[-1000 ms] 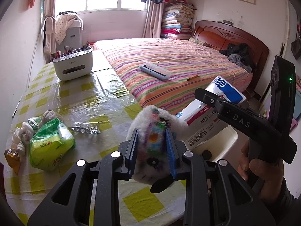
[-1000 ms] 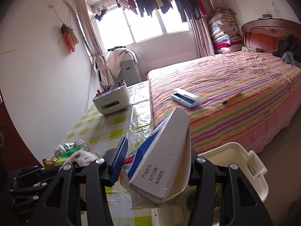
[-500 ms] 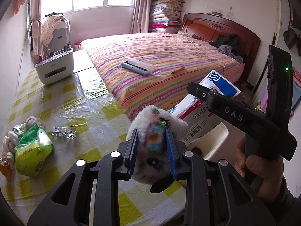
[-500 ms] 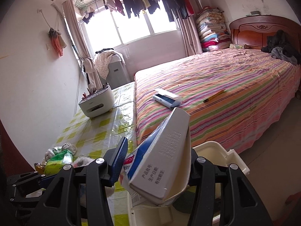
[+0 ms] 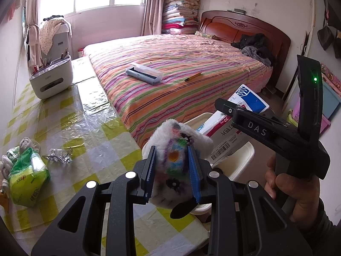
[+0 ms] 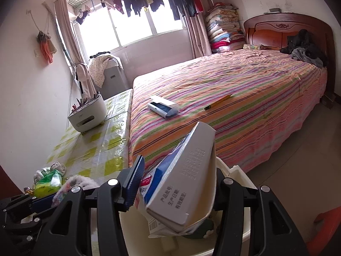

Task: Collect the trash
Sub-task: 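Carry the white medicine box over the cream bin with the right tool, then open the right tool to drop the box while the left tool drops the colorful plush into the bin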

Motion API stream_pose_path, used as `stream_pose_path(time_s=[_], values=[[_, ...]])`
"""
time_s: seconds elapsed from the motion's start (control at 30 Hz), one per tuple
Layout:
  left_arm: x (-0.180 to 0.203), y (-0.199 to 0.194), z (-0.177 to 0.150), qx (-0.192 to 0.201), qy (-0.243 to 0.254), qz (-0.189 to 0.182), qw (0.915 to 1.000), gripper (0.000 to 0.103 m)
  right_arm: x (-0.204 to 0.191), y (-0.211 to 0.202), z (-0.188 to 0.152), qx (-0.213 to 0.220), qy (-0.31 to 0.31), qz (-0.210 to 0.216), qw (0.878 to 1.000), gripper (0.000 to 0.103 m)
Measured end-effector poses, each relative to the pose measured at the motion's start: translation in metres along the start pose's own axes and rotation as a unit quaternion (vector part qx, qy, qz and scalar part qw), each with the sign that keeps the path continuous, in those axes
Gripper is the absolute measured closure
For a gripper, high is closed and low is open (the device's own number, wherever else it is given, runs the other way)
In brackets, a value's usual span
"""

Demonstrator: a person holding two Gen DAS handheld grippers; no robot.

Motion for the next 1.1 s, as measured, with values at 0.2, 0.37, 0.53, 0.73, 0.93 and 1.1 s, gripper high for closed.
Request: stream_pose_path(time_s=[0.2, 0.37, 0.53, 0.73, 0.93, 1.1], values=[[0.005, 0.008, 0.002, -0.005, 0.003, -0.005, 1.0, 0.075, 0.012, 0.001, 0.002, 0.004, 0.013, -0.012, 1.0, 0.043], [0.008, 0.015, 0.002, -0.01, 0.002, -0.009, 0.9999, 0.074, 0.021, 0.0, 0.005, 0.009, 0.031, -0.013, 0.999, 0.034], [0.011, 0.021, 0.003, -0.014, 0.004, -0.013, 0.9998, 0.074, 0.033, -0.006, 0.012, 0.022, 0.058, -0.012, 0.998, 0.033], [0.015, 0.028, 0.006, -0.015, 0.003, -0.02, 0.9997, 0.074, 0.045, -0.014, 0.016, 0.04, 0.085, -0.014, 0.995, 0.033], [0.024, 0.036, 0.013, -0.016, 0.01, -0.024, 0.9995, 0.069, 0.052, -0.019, 0.022, 0.052, 0.102, -0.012, 0.993, 0.033], [0.027, 0.04, 0.02, -0.008, 0.004, -0.018, 0.9998, 0.04, 0.054, -0.021, 0.025, 0.059, 0.107, -0.013, 0.992, 0.033]])
Point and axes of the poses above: each gripper's, at about its wrist camera, not at the fingertips, and y roughly the way its jaws point, x to its right, z to its top, the point moved 6 cm from there along y, roughly the way its jaws point, and after that the axes turned 7 degrees about -z, right-handed, at the moved point
